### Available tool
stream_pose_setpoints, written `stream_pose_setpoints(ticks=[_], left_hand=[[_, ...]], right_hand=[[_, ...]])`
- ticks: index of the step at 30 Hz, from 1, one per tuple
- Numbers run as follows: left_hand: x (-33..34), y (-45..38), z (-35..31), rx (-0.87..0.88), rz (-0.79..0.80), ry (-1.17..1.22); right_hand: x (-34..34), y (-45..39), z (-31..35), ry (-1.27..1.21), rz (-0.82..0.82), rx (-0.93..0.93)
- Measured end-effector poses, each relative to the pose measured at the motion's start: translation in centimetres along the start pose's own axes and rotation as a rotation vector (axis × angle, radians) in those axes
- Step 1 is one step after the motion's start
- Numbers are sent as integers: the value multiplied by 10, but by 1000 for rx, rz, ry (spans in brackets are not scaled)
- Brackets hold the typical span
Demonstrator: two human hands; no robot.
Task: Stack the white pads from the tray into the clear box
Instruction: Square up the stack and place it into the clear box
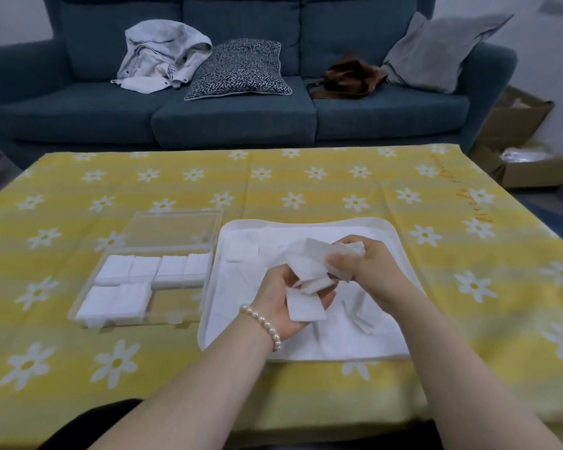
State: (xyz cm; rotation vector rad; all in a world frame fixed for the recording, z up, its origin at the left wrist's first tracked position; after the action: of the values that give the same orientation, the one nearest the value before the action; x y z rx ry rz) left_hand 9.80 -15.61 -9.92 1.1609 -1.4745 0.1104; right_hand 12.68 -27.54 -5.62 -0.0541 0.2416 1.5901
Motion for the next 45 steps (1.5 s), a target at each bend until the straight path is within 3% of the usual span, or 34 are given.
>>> stream_pose_setpoints(ticks=[9,13,16,19,21,24,28,32,39,45], left_hand=[[-6,-7,5,3,26,96],[-5,-7,5,-2,55,-11],[-4,-5,3,34,52,-55],[-2,-2,2,51,51,-108],[-1,-2,2,57,41,-143],[-1,-1,0,85,32,-172],[2,0,-3,130,42,-159],[4,3,-3,129,41,-201],[0,3,-5,103,-14,-110],[-8,9,-8,119,-24,19]], right_hand=[[1,1,3,22,32,-2],[-14,0,3,-16,-153,32],[-29,-3,0,288,-238,43],[-24,-3,-6,733,-138,55],[-15,-3,-14,809,-19,87],[-8,-1,-12,718,65,63],[-10,6,7,307,-98,-46],[3,11,-4,298,-12,96],[16,10,-9,264,42,127],[16,12,-6,-66,21,184]])
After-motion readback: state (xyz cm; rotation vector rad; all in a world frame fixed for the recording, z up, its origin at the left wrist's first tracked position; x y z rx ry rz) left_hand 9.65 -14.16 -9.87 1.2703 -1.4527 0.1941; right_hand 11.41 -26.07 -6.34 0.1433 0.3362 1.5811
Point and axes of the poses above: each hand's wrist, its own y-axis away from the middle knuckle, its own x-axis out of the palm, z = x × y, the point moved 6 cm from there along -y, towards the middle knuckle, and after that the axes turned 2 degrees about -x, right-handed, at the moved point
